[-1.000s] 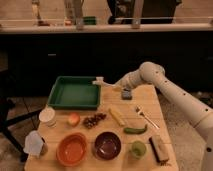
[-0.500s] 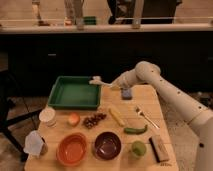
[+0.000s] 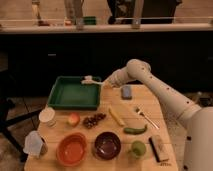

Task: Place brush in tray

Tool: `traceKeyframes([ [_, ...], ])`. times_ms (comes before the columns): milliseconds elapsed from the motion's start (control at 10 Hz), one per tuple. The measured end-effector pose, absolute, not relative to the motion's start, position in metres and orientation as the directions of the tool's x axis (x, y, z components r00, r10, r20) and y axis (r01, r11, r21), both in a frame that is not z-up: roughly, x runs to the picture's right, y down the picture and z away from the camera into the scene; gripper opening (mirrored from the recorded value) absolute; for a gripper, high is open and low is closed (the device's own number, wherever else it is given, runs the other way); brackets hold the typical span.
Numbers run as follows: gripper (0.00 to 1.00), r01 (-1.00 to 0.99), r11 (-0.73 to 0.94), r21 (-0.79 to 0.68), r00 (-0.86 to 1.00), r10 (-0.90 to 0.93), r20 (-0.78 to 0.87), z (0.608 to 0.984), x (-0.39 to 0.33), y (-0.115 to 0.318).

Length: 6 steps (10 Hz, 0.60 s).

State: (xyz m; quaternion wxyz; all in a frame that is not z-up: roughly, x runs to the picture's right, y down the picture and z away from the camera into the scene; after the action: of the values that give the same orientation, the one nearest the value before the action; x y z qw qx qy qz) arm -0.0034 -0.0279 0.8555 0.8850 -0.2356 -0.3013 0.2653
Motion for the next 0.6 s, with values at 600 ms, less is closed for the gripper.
traceKeyframes([
  [600,0.00,-0.343,0.720,-0.604,0.677,0.635,0.372,0.864,-0.039,-0.022],
])
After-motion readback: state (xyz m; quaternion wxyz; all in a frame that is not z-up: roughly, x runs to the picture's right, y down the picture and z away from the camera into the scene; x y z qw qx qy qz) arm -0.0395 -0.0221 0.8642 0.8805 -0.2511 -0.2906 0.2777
